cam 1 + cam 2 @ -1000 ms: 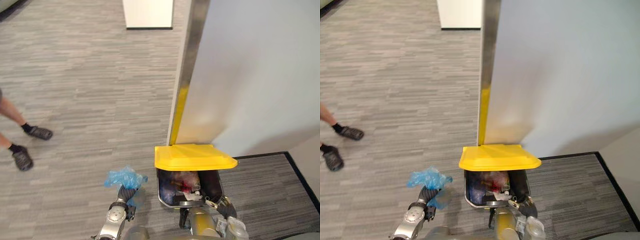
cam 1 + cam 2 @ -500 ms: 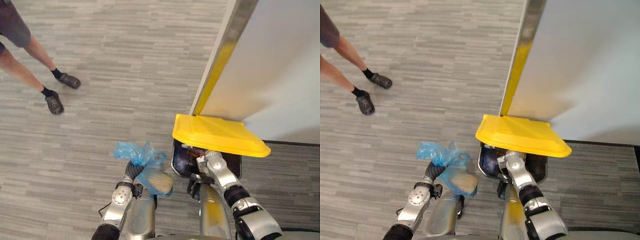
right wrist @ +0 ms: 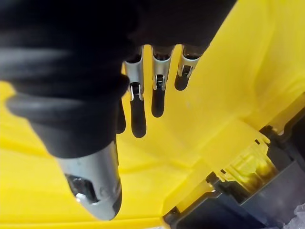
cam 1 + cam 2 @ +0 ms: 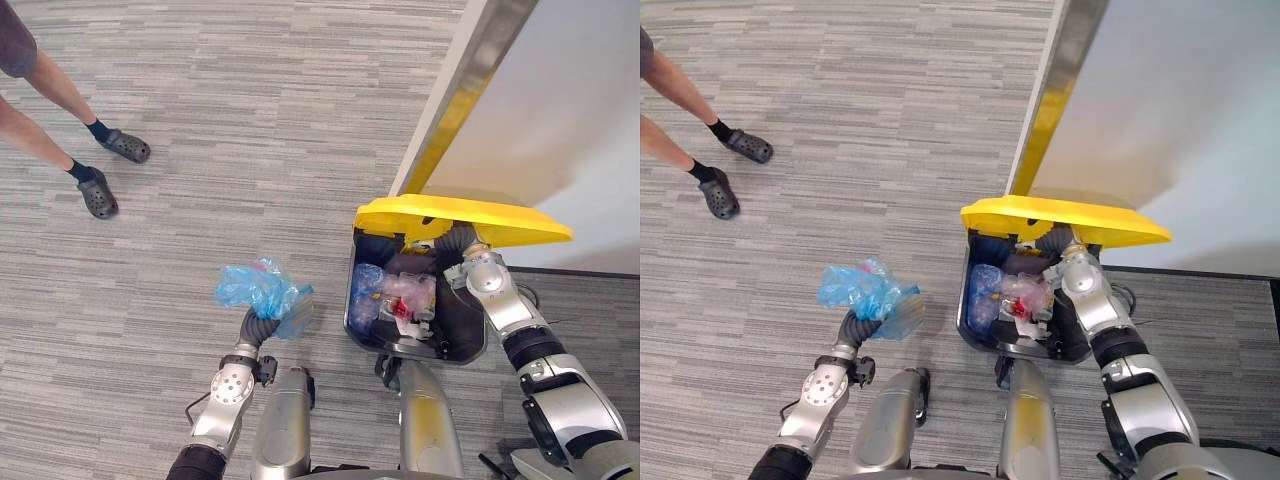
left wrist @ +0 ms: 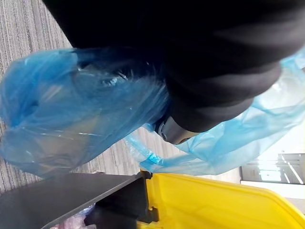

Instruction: Gather rubbish on tea table into small bin, then transfer packed bag to large trash can.

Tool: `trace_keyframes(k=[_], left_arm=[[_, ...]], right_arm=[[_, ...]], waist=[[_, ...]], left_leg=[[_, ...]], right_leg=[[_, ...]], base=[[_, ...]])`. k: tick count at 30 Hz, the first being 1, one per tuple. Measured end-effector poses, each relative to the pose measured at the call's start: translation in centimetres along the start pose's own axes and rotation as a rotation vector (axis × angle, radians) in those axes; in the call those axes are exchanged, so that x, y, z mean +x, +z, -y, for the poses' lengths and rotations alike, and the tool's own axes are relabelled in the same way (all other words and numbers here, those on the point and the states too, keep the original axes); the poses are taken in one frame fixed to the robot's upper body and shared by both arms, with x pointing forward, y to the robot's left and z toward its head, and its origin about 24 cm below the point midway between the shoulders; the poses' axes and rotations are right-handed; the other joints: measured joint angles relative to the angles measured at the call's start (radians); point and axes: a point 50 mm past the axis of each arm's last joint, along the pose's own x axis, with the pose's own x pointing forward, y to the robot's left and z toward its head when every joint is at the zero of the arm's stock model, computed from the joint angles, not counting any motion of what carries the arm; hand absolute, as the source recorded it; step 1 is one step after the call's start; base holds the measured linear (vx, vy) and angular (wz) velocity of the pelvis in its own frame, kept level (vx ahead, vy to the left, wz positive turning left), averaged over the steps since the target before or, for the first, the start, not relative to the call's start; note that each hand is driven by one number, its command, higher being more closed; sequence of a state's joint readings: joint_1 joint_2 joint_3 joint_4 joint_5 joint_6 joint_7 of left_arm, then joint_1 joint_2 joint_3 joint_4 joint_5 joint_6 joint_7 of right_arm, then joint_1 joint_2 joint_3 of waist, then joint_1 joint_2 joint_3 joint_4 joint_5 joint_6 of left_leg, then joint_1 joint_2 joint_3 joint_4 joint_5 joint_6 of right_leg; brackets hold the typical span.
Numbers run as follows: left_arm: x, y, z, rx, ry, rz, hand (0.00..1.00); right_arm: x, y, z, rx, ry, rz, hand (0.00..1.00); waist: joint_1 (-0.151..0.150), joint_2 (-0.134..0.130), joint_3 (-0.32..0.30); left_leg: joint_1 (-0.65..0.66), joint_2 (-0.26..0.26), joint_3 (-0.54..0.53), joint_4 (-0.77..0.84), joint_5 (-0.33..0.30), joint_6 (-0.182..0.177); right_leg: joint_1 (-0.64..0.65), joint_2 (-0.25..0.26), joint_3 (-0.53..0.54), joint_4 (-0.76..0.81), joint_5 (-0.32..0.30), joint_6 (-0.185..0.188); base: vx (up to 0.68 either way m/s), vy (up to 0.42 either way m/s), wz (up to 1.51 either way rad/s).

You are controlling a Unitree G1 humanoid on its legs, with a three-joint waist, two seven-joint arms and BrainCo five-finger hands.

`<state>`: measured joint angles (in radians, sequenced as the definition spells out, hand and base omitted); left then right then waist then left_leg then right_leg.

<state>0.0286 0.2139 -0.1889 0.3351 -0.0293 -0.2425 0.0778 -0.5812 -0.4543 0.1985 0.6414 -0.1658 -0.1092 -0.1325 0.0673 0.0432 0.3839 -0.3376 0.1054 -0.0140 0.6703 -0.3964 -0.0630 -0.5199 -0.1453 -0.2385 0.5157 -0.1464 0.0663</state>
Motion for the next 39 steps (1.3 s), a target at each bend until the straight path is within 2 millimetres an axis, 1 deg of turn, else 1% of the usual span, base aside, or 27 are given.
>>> trace_keyframes(k=[3,8,11,13,14,16,18,20,21,23,24,26,27,29,30,31,32,34,35,36,37,39], left_arm=[[0.0,0.6,0.3,0.004,-0.034,0.029,1.00],[-0.4,1.0,1.2,-0.008,-0.085,0.048,1.00],[-0.8,1.4,2.1,-0.039,-0.132,0.064,1.00],[-0.9,2.8,3.3,-0.053,-0.195,0.122,1.00],[-1.0,3.2,3.7,-0.059,-0.220,0.141,1.00],[-1.2,4.8,5.5,-0.088,-0.309,0.209,1.00],[-1.4,5.7,6.9,-0.096,-0.379,0.247,1.00],[-1.7,7.0,8.9,-0.125,-0.476,0.295,1.00],[-1.8,7.3,9.4,-0.127,-0.504,0.306,1.00],[-1.8,8.8,11.3,-0.138,-0.582,0.360,1.00],[-1.8,9.2,11.7,-0.140,-0.599,0.377,1.00],[-1.6,11.2,13.2,-0.152,-0.665,0.448,1.00],[-1.6,11.7,13.5,-0.150,-0.678,0.464,1.00],[-1.4,13.2,14.4,-0.140,-0.721,0.524,1.00],[-1.4,13.5,14.5,-0.141,-0.724,0.533,1.00],[-1.2,14.2,14.9,-0.136,-0.733,0.557,1.00],[-1.1,14.3,14.9,-0.134,-0.734,0.561,1.00],[-0.1,15.4,15.2,-0.097,-0.720,0.591,1.00],[0.3,15.6,15.3,-0.083,-0.715,0.595,1.00],[0.9,15.9,15.5,-0.060,-0.699,0.599,1.00],[1.5,16.2,15.4,-0.035,-0.680,0.604,1.00],[2.3,16.4,15.4,0.011,-0.656,0.605,1.00]], right_arm=[[0.0,-0.2,0.6,-0.008,-0.009,-0.004,0.00],[0.0,-0.4,1.3,-0.006,-0.028,-0.008,0.00],[0.0,-0.4,1.5,-0.002,-0.035,-0.010,0.00],[0.2,-0.2,1.6,-0.001,-0.036,-0.009,0.00],[0.3,-0.3,1.6,0.003,-0.037,-0.014,0.00],[0.8,-0.4,2.0,0.001,-0.044,-0.034,0.00],[1.2,-0.2,2.2,-0.001,-0.048,-0.039,0.00],[1.8,0.4,2.2,0.000,-0.041,-0.033,0.00],[1.9,0.6,2.2,-0.003,-0.039,-0.030,0.00],[2.3,0.8,2.4,-0.007,-0.042,-0.031,0.00],[2.4,0.9,2.4,-0.009,-0.042,-0.031,0.00],[2.8,1.6,2.4,-0.029,-0.033,-0.016,0.00],[2.8,1.7,2.4,-0.033,-0.031,-0.014,0.00],[3.1,2.1,2.4,-0.044,-0.024,-0.014,0.00],[3.2,2.3,2.3,-0.053,-0.018,-0.011,0.00],[3.5,2.9,2.2,-0.066,-0.006,-0.001,0.00],[3.6,3.0,2.2,-0.067,-0.004,0.001,0.00],[4.3,4.3,3.1,-0.101,-0.005,0.028,0.00],[4.4,4.7,3.4,-0.109,-0.009,0.037,0.00],[4.7,5.5,3.8,-0.110,-0.021,0.058,0.00],[5.1,6.4,4.2,-0.110,-0.033,0.081,0.00],[5.4,7.6,4.7,-0.110,-0.048,0.111,0.00]], waist=[[-0.001,-0.002,0.001],[-0.008,-0.008,0.005],[-0.011,-0.011,0.008],[-0.024,-0.012,0.009],[-0.027,-0.012,0.009],[-0.030,-0.012,0.009],[-0.032,-0.011,0.009],[-0.051,-0.011,0.009],[-0.051,-0.011,0.009],[-0.054,-0.011,0.009],[-0.054,-0.011,0.009],[-0.058,-0.011,0.009],[-0.058,-0.011,0.009],[-0.063,-0.011,0.009],[-0.067,-0.011,0.009],[-0.079,-0.007,0.011],[-0.080,-0.006,0.013],[-0.082,0.010,0.032],[-0.084,0.015,0.036],[-0.085,0.018,0.041],[-0.091,0.018,0.055],[-0.099,0.018,0.073]], left_leg=[[0.001,0.000,-0.001,0.009,-0.001,0.002],[0.006,0.001,0.002,0.011,-0.002,0.003],[0.022,0.002,0.015,0.004,-0.002,0.003],[0.029,0.000,0.022,-0.002,-0.001,0.003],[0.033,0.000,0.024,-0.005,-0.001,0.003],[0.051,0.000,0.037,-0.020,0.000,0.005],[0.059,-0.001,0.045,-0.030,0.002,0.007],[0.060,-0.002,0.048,-0.033,0.002,0.007],[0.061,-0.002,0.049,-0.033,0.002,0.008],[0.068,-0.002,0.058,-0.037,0.002,0.008],[0.069,-0.003,0.060,-0.037,0.002,0.008],[0.072,-0.005,0.065,-0.037,0.002,0.008],[0.072,-0.005,0.066,-0.037,0.002,0.008],[0.073,-0.004,0.067,-0.035,0.002,0.008],[0.072,-0.004,0.068,-0.034,0.002,0.008],[0.071,-0.004,0.068,-0.031,0.002,0.008],[0.071,-0.004,0.068,-0.029,0.002,0.008],[0.062,-0.004,0.076,-0.017,0.000,0.010],[0.054,-0.003,0.077,-0.010,0.000,0.010],[0.035,-0.002,0.082,0.001,-0.001,0.012],[0.018,-0.001,0.084,0.013,-0.001,0.012],[-0.006,0.002,0.084,0.032,-0.003,0.014]], right_leg=[[0.003,0.000,0.000,0.006,-0.001,-0.001],[0.008,0.001,0.003,0.004,-0.001,-0.001],[0.013,0.002,0.013,0.004,-0.001,-0.001],[0.017,0.002,0.018,-0.002,0.002,-0.004],[0.020,0.003,0.020,-0.006,0.004,-0.007],[0.027,0.005,0.029,-0.016,0.009,-0.013],[0.027,0.005,0.039,-0.019,0.012,-0.013],[0.029,0.005,0.041,-0.026,0.015,-0.013],[0.029,0.005,0.042,-0.025,0.016,-0.013],[0.029,0.006,0.050,-0.025,0.017,-0.014],[0.029,0.005,0.051,-0.024,0.017,-0.015],[0.029,0.005,0.057,-0.024,0.018,-0.016],[0.029,0.005,0.058,-0.024,0.018,-0.017],[0.029,0.005,0.059,-0.023,0.019,-0.017],[0.029,0.005,0.059,-0.023,0.019,-0.017],[0.029,0.005,0.060,-0.022,0.020,-0.018],[0.029,0.005,0.060,-0.022,0.020,-0.017],[0.022,0.007,0.069,-0.025,0.029,-0.017],[0.017,0.008,0.070,-0.026,0.033,-0.017],[-0.001,0.010,0.075,-0.027,0.040,-0.016],[-0.014,0.012,0.078,-0.027,0.047,-0.015],[-0.032,0.016,0.080,-0.026,0.054,-0.011]], base=[[-0.06,-0.021,0.01],[-0.05,-0.021,-0.01],[-0.02,-0.012,-0.09],[-0.02,-0.004,-0.06],[0.00,0.004,-0.07],[0.00,0.005,-0.13],[0.00,-0.009,-0.12],[0.01,-0.003,-0.06],[0.01,0.015,-0.06],[0.01,0.005,-0.08],[-0.01,-0.003,-0.06],[-0.02,-0.003,-0.04],[-0.02,-0.005,-0.03],[0.00,0.000,0.00],[-0.05,-0.027,-0.01],[-0.03,-0.015,-0.01],[-0.05,-0.018,-0.04],[-0.06,-0.005,-0.08],[-0.09,-0.003,-0.11],[-0.10,-0.011,-0.11],[-0.08,-0.010,-0.10],[-0.09,-0.022,-0.07]])
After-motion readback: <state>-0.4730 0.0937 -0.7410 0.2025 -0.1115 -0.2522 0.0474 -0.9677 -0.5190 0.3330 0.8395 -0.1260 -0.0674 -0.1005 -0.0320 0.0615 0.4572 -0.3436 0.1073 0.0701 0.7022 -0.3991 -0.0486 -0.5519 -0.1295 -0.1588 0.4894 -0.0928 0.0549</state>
